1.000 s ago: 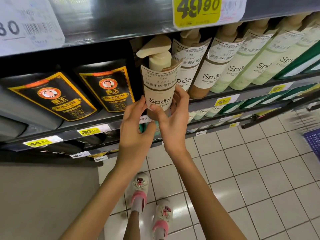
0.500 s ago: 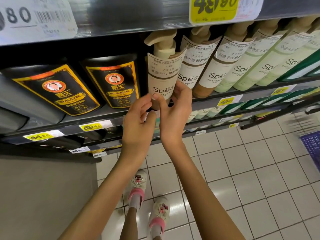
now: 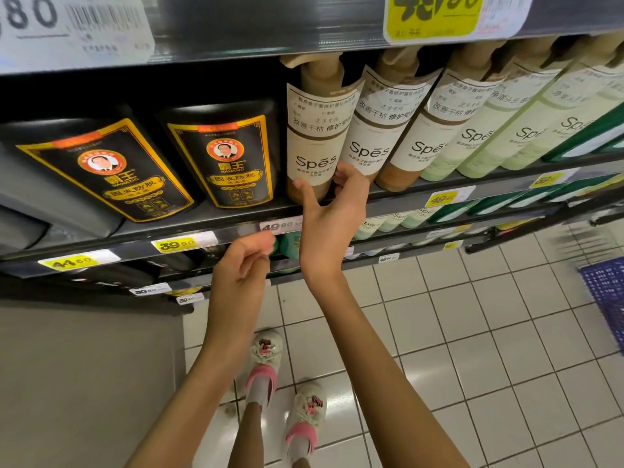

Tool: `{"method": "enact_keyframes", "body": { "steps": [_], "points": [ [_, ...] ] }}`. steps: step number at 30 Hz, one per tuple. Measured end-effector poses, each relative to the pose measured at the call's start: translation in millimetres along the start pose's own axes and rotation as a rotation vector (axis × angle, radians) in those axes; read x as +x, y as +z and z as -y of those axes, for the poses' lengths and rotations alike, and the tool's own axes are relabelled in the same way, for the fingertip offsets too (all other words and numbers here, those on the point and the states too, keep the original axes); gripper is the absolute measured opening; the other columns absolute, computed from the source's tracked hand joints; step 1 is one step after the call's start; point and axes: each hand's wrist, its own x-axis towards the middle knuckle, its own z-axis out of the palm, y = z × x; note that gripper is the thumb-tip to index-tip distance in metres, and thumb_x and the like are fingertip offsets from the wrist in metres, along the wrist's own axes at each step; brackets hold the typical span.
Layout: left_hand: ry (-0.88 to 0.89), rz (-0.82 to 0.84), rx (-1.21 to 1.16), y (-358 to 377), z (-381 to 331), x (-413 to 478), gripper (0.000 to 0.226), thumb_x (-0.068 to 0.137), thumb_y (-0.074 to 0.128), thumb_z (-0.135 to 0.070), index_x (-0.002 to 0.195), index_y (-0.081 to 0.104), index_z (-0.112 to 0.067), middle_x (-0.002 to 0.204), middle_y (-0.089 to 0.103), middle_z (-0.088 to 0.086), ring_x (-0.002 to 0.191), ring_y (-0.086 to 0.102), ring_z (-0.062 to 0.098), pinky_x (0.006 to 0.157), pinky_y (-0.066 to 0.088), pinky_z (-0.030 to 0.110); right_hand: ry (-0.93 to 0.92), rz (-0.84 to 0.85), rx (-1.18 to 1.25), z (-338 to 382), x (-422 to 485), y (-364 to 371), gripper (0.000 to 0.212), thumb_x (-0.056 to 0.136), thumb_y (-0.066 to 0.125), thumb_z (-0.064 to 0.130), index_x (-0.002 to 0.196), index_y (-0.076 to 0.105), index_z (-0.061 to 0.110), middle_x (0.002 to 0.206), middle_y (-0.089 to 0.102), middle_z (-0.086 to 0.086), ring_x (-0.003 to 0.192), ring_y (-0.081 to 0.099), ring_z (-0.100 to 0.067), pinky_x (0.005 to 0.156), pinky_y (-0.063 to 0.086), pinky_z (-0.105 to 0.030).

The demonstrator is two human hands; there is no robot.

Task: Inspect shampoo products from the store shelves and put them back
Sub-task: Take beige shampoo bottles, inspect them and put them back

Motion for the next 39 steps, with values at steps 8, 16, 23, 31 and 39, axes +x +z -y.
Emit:
{"method": "enact_keyframes", "body": {
  "steps": [8,16,23,31,39],
  "points": [
    [-0.01,-0.011,-0.015,-9.4,3.6,0.7,0.026,0.092,0.047,0.003,0.108,0.063,-0.01,0.106,0.065,-0.007,0.094,0.058,-0.012,0.075,0.041,0.001,-0.015,-0.02,-0.031,5.1,3.7,2.5,0.045,0.075,0.078,0.004,0.113,0.057,-0.006,0.108,0.058,-0.016,0.107,0.057,-0.023,0.092,0.049,-0.033],
    [-0.031,0.016,-0.033,5.7,1.5,-5.5,0.027,0.092,0.046,0.003,0.105,0.063,-0.012,0.109,0.066,-0.002,0.101,0.059,-0.003,0.083,0.043,0.004,0.034,0.04,-0.034,8.2,7.1,1.2,0.042,0.074,0.078,0.008,0.109,0.057,-0.003,0.105,0.058,-0.014,0.101,0.056,-0.02,0.087,0.047,-0.019],
    [-0.024,0.075,-0.104,11.8,-11.2,-14.3,0.025,0.093,0.046,0.0,0.106,0.064,-0.011,0.112,0.066,0.0,0.108,0.058,0.005,0.086,0.042,0.005,-0.333,0.088,-0.249,44.8,47.7,-75.3,0.034,0.086,0.061,0.0,0.117,0.051,-0.007,0.109,0.053,-0.015,0.102,0.052,-0.022,0.091,0.043,-0.025],
    [0.0,0.092,-0.152,16.9,-16.8,-30.1,0.028,0.092,0.046,0.002,0.105,0.065,-0.014,0.11,0.066,-0.01,0.103,0.058,-0.006,0.084,0.04,0.002,-0.497,0.338,-0.561,70.1,91.6,-84.9,0.048,0.08,0.071,0.014,0.118,0.049,-0.005,0.116,0.05,-0.019,0.107,0.041,-0.025,0.09,0.026,-0.017],
    [-0.033,0.043,-0.101,-4.3,-0.9,-39.4,0.027,0.093,0.046,-0.002,0.105,0.066,-0.016,0.111,0.067,-0.007,0.106,0.057,-0.003,0.081,0.04,0.0,-0.46,0.287,-0.587,60.2,95.4,-64.6,0.05,0.07,0.081,0.013,0.105,0.052,-0.009,0.108,0.053,-0.026,0.114,0.04,-0.039,0.086,0.028,-0.025]
  ]
}}
